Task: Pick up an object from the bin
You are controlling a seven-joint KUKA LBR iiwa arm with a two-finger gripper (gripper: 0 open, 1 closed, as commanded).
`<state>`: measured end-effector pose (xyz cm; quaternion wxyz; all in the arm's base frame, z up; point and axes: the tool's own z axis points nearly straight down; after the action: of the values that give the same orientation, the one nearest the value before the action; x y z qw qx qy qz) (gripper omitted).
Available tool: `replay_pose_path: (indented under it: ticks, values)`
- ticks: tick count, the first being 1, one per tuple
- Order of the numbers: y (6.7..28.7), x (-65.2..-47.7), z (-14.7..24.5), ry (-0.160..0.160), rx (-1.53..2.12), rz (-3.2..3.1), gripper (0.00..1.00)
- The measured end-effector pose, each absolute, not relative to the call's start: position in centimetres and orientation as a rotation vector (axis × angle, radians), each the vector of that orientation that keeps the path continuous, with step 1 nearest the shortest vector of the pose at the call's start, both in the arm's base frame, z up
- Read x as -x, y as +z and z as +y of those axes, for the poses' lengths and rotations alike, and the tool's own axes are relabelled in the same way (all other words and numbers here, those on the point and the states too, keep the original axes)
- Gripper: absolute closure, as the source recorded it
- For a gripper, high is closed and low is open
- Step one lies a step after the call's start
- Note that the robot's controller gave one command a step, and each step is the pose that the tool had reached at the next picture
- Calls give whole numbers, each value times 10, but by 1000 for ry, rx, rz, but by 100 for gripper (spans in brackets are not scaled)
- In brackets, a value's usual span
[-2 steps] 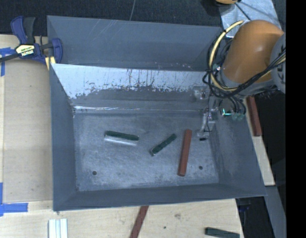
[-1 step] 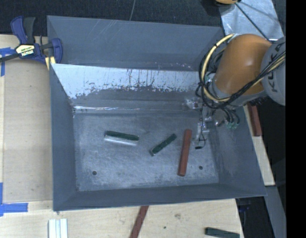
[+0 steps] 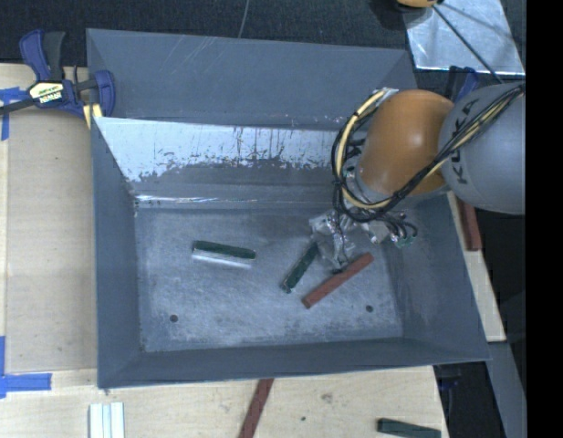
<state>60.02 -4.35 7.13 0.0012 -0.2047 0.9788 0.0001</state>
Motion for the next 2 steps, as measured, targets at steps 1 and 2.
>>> replay_pose_path:
  ticks: [1, 2]
  values:
    - [71, -600, -44, 0, 643, 3074, 0]
    - [71, -600, -44, 0, 643, 3074, 0]
